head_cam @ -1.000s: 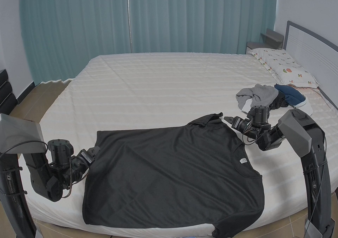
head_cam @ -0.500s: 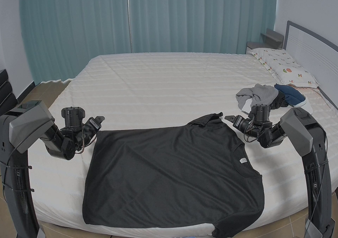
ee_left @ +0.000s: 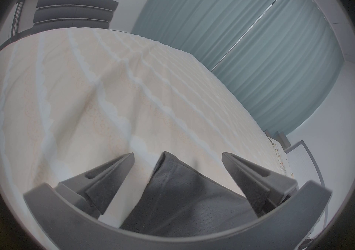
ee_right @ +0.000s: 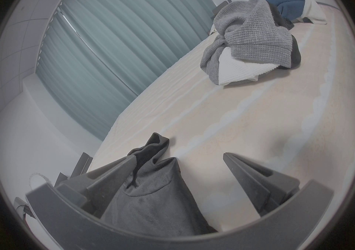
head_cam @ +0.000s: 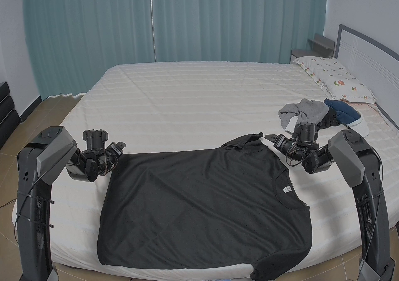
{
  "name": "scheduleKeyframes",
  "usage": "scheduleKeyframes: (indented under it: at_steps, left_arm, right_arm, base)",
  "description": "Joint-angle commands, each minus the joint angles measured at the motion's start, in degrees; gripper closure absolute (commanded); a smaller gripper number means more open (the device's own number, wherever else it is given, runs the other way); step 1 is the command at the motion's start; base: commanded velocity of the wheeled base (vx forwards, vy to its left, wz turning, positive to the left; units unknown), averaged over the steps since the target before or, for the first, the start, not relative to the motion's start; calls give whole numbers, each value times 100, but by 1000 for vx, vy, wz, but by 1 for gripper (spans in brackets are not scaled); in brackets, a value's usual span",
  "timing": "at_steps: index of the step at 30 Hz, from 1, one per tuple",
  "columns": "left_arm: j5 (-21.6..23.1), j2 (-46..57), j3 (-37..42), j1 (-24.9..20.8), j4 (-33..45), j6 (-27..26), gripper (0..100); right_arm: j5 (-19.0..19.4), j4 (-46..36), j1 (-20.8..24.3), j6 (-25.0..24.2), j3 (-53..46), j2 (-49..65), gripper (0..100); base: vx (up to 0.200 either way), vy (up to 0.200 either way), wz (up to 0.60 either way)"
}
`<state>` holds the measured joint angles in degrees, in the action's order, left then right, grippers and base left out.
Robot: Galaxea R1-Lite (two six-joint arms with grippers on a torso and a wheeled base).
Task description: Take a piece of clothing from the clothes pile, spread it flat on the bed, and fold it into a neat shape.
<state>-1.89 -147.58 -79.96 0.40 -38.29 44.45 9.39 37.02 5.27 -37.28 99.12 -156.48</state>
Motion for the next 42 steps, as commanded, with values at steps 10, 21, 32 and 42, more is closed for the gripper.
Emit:
scheduleKeyframes:
  at_steps: [10, 21, 32, 42]
  left_arm:
    - [-40, -52, -20, -23, -91, 38, 100]
    - [-75, -60, 7, -23, -249, 38, 100]
    - [-75, -25, -64, -23, -258, 11, 100]
    - [-444, -104, -530, 4, -284, 55, 100]
  right_arm:
    - [2, -459, 115, 1, 556, -234, 0]
    - [-77, -696, 220, 1, 784, -427, 100]
    - [-253, -626, 124, -51, 977, -357, 100]
    - [-657, -600, 18, -148, 1487, -480, 100]
  base:
    - [0, 0, 0]
    - [0, 0, 0]
    - [0, 0, 0]
    - [0, 0, 0]
